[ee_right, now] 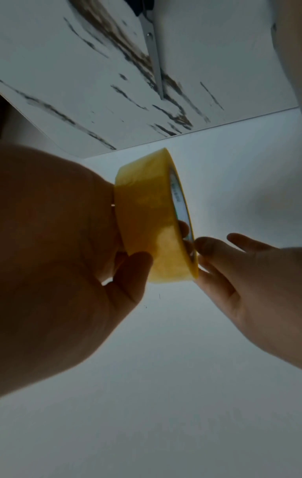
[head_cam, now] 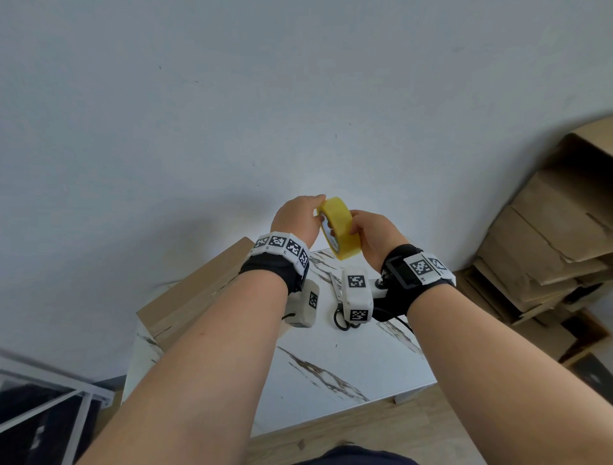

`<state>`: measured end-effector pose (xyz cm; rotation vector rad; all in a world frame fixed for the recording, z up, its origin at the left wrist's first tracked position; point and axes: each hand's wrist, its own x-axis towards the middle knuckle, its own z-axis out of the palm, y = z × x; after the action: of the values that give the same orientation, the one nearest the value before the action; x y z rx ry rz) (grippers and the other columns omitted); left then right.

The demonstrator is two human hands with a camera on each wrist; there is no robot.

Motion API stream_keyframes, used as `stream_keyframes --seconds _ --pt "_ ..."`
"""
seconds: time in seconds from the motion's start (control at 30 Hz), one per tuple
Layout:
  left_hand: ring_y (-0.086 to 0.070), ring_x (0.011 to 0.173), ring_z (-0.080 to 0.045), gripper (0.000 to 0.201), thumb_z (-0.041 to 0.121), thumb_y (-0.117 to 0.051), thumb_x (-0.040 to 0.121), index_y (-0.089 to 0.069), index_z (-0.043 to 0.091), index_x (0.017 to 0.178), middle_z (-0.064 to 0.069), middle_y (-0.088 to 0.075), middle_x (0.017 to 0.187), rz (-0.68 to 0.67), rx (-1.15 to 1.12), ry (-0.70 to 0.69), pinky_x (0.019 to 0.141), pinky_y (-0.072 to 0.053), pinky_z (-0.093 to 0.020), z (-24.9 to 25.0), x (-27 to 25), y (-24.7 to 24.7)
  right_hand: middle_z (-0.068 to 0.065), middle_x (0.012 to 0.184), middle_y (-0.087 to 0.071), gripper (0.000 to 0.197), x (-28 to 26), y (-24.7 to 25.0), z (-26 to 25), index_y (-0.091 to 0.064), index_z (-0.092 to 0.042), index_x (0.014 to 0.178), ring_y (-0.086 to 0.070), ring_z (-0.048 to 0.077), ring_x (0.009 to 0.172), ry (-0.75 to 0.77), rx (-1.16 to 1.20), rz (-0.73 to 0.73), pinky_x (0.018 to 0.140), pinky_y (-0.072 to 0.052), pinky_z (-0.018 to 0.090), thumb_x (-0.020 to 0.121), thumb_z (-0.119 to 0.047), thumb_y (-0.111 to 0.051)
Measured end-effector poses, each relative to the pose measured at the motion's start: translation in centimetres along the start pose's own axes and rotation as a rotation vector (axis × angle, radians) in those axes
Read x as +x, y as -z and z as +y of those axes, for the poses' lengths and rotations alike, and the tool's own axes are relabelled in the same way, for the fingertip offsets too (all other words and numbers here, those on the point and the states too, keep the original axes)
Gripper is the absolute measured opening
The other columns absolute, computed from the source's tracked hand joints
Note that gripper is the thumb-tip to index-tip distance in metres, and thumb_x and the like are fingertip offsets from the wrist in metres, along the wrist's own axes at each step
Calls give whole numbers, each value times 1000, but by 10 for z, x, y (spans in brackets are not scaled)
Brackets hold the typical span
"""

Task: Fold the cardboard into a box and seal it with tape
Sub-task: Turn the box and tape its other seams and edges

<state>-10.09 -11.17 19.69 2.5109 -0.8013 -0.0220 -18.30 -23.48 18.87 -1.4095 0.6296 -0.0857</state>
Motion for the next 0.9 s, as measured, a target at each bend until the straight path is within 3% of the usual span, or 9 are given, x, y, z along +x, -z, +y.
stream_keyframes --seconds 0.07,0.13,0.23,0.33,0.47,0.63,0.77,0.9 --pt "-51 125 -22 51 7 -47 92 -49 25 139 -4 -51 140 16 -77 15 105 -41 -32 -1 1 4 10 86 -67 36 1 4 4 -70 -11 89 -58 27 81 34 26 1 79 -43 36 64 -5 -44" --pt "-56 117 -20 47 5 -46 89 -59 25 130 -2 -55 133 68 -135 14 99 -44 -28 1 1 9 11 90 -69 39 5 9 8 -72 -13 91 -59 28 84 36 24 29 81 -45 38 61 -9 -48" --pt "-58 106 -16 28 17 -54 89 -72 26 109 2 -62 117 101 -132 -16 88 -42 -22 7 -1 10 14 99 -68 47 12 14 11 -74 -17 97 -57 30 90 34 -12 54 86 -46 43 55 -15 -52" --pt "-58 103 -15 20 30 -61 89 -74 26 104 2 -63 110 86 -107 -58 87 -46 -25 10 -4 5 12 97 -66 42 8 13 10 -73 -20 93 -56 28 89 37 -30 45 83 -45 39 57 -15 -53" --pt "-57 103 -17 20 33 -60 91 -74 26 103 2 -64 107 117 -33 -79 85 -49 -33 10 -7 -1 12 91 -59 39 5 9 8 -70 -4 92 -49 27 84 62 -53 38 79 -39 40 58 -15 -53" --pt "-56 98 -19 23 21 -54 91 -76 19 90 1 -65 101 160 69 -139 77 -50 -33 14 -12 0 10 86 -53 49 4 7 9 -63 6 101 -42 25 82 85 -79 27 78 -34 38 57 -13 -53" --pt "-55 98 -20 25 17 -48 93 -73 16 86 0 -63 97 173 183 -194 71 -47 -29 15 -11 1 14 94 -61 46 6 7 11 -66 5 101 -51 27 90 99 -82 -25 86 -40 39 58 -9 -57" --pt "-52 105 -21 22 13 -44 95 -65 12 97 -4 -60 104 165 267 -216 73 -41 -27 16 -12 0 18 118 -66 42 7 9 13 -67 -5 115 -58 35 113 103 -103 -47 106 -41 48 75 4 -61"
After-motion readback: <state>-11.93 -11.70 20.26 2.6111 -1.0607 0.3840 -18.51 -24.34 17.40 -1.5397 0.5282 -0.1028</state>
